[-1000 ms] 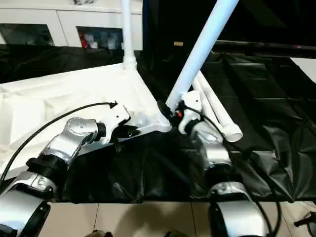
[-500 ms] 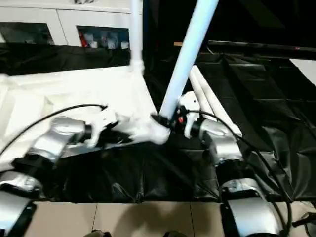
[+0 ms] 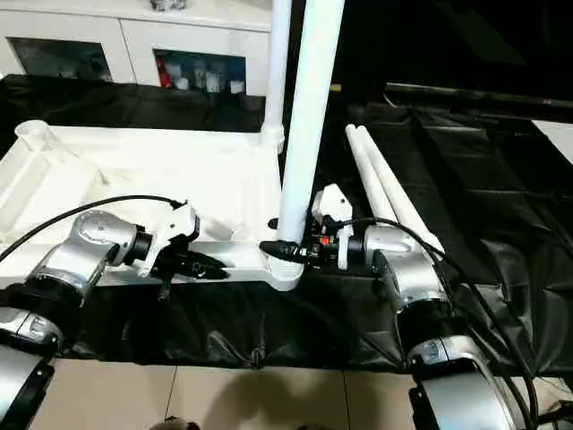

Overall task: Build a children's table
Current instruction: Insert table leg to table base

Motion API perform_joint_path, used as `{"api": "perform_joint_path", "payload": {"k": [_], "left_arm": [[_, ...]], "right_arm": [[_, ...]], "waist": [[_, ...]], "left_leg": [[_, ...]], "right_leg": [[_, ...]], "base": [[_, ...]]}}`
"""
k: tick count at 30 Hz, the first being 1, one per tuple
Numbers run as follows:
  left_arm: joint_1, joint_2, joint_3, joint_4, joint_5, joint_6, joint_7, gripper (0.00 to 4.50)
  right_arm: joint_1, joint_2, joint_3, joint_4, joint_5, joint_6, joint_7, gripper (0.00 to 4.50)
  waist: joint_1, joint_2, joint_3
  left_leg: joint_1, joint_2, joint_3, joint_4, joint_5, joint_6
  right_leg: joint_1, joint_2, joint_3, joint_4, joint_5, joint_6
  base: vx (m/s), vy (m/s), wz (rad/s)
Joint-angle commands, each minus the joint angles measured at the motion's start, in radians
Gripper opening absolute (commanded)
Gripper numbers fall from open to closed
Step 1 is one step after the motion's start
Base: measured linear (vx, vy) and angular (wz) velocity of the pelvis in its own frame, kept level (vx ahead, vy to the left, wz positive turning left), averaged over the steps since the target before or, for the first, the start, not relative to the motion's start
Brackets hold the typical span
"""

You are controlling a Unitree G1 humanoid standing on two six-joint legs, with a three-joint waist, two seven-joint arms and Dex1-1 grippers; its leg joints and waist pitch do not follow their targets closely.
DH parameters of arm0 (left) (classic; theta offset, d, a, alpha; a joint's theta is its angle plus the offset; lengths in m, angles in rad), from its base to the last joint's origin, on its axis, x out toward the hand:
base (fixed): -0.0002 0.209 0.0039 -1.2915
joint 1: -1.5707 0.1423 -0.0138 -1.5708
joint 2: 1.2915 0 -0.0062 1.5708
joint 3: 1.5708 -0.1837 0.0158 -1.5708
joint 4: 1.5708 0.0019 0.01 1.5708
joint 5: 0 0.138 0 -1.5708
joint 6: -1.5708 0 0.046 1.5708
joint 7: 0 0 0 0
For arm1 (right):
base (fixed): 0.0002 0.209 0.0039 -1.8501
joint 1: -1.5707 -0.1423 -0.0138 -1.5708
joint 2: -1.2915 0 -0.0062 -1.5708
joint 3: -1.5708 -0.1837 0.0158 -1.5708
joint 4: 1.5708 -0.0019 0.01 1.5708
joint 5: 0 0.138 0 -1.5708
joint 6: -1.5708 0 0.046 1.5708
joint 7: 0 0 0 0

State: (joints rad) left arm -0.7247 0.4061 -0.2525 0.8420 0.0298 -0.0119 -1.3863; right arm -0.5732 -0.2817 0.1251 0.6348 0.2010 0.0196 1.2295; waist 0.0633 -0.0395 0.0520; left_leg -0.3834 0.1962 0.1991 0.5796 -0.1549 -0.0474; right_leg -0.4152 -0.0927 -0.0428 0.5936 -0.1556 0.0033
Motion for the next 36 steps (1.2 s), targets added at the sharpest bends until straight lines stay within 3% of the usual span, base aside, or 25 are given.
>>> {"api": "perform_joint_path", "payload": {"k": [1,7,12,14,16,17,20,23,29,32,36], "left_arm": [[-0.082,-0.018,0.037,-0.040,-0.046,-0.042,0.005,0.00],[-0.082,-0.019,0.035,-0.025,-0.047,-0.052,-0.007,0.00],[-0.085,-0.031,0.045,-0.013,-0.043,-0.049,0.037,0.00],[-0.096,-0.053,0.057,0.000,-0.017,-0.025,0.157,0.00],[-0.101,-0.070,0.069,0.002,-0.012,-0.007,0.220,0.00],[-0.101,-0.070,0.069,0.002,-0.012,-0.007,0.220,0.00],[-0.104,-0.132,0.107,-0.039,0.000,0.081,0.417,0.00],[-0.084,-0.192,0.114,-0.119,0.010,0.147,0.513,0.00],[-0.052,-0.232,0.073,-0.183,0.032,0.153,0.533,0.00],[-0.044,-0.224,0.058,-0.180,0.038,0.141,0.522,0.00],[-0.040,-0.217,0.051,-0.186,0.044,0.145,0.526,0.00]], "right_arm": [[0.082,0.020,0.114,0.061,-0.058,0.060,0.044,1.87],[0.098,0.015,0.119,0.030,-0.049,0.067,0.072,1.87],[0.070,0.045,0.071,0.086,-0.065,0.040,-0.050,1.87],[0.023,0.083,0.006,0.168,-0.079,0.003,-0.245,1.87],[0.002,0.101,-0.027,0.204,-0.077,-0.009,-0.333,1.87],[0.002,0.101,-0.027,0.204,-0.077,-0.009,-0.333,1.87],[-0.047,0.136,-0.092,0.284,-0.072,-0.023,-0.547,1.87],[-0.080,0.163,-0.121,0.343,-0.066,-0.020,-0.671,1.87],[-0.102,0.193,-0.119,0.382,-0.071,-0.015,-0.703,1.87],[-0.111,0.201,-0.121,0.401,-0.080,-0.020,-0.719,1.87],[-0.121,0.209,-0.126,0.417,-0.085,-0.047,-0.725,1.87]], "waist": [[0.003,0.014,-0.064],[0.005,0.014,-0.064],[0.000,0.013,-0.061],[-0.009,0.013,-0.058],[-0.019,0.010,-0.056],[-0.023,0.009,-0.056],[-0.033,0.007,-0.056],[-0.035,0.008,-0.056],[-0.030,0.005,-0.066],[-0.029,0.004,-0.067],[-0.030,0.009,-0.064]], "left_leg": [[0.029,0.038,-0.014,-0.076,-0.391,-0.018],[0.029,0.039,-0.015,-0.078,-0.392,-0.018],[0.030,0.036,-0.017,-0.078,-0.418,-0.030],[0.033,0.036,-0.022,-0.079,-0.453,-0.045],[0.035,0.033,-0.029,-0.077,-0.489,-0.063],[0.035,0.032,-0.032,-0.077,-0.502,-0.063],[0.039,0.029,-0.031,-0.072,-0.519,-0.058],[0.037,0.030,-0.030,-0.073,-0.509,-0.052],[0.022,0.028,-0.018,-0.072,-0.398,-0.007],[0.018,0.027,-0.016,-0.071,-0.361,0.004],[0.022,0.029,-0.017,-0.073,-0.385,-0.006]], "right_leg": [[0.036,-0.043,0.028,-0.069,-0.316,-0.229],[0.035,-0.043,0.028,-0.070,-0.319,-0.228],[0.030,-0.046,0.028,-0.073,-0.368,-0.220],[0.023,-0.049,0.028,-0.077,-0.425,-0.207],[0.020,-0.053,0.025,-0.088,-0.519,-0.173],[0.020,-0.051,0.022,-0.092,-0.544,-0.158],[0.012,-0.048,0.020,-0.099,-0.563,-0.151],[0.013,-0.048,0.022,-0.099,-0.553,-0.150],[0.028,-0.040,0.027,-0.080,-0.334,-0.199],[0.033,-0.041,0.028,-0.076,-0.296,-0.209],[0.031,-0.042,0.027,-0.080,-0.340,-0.203]], "base": [[0.000,0.000,0.00],[0.000,0.000,0.00],[0.000,0.000,0.00],[0.000,0.000,0.00],[0.000,0.000,0.00],[-0.057,0.019,-0.07],[0.000,0.000,0.00],[0.000,0.000,0.00],[0.000,0.000,0.00],[0.000,0.000,0.00],[0.000,0.000,0.00]]}}
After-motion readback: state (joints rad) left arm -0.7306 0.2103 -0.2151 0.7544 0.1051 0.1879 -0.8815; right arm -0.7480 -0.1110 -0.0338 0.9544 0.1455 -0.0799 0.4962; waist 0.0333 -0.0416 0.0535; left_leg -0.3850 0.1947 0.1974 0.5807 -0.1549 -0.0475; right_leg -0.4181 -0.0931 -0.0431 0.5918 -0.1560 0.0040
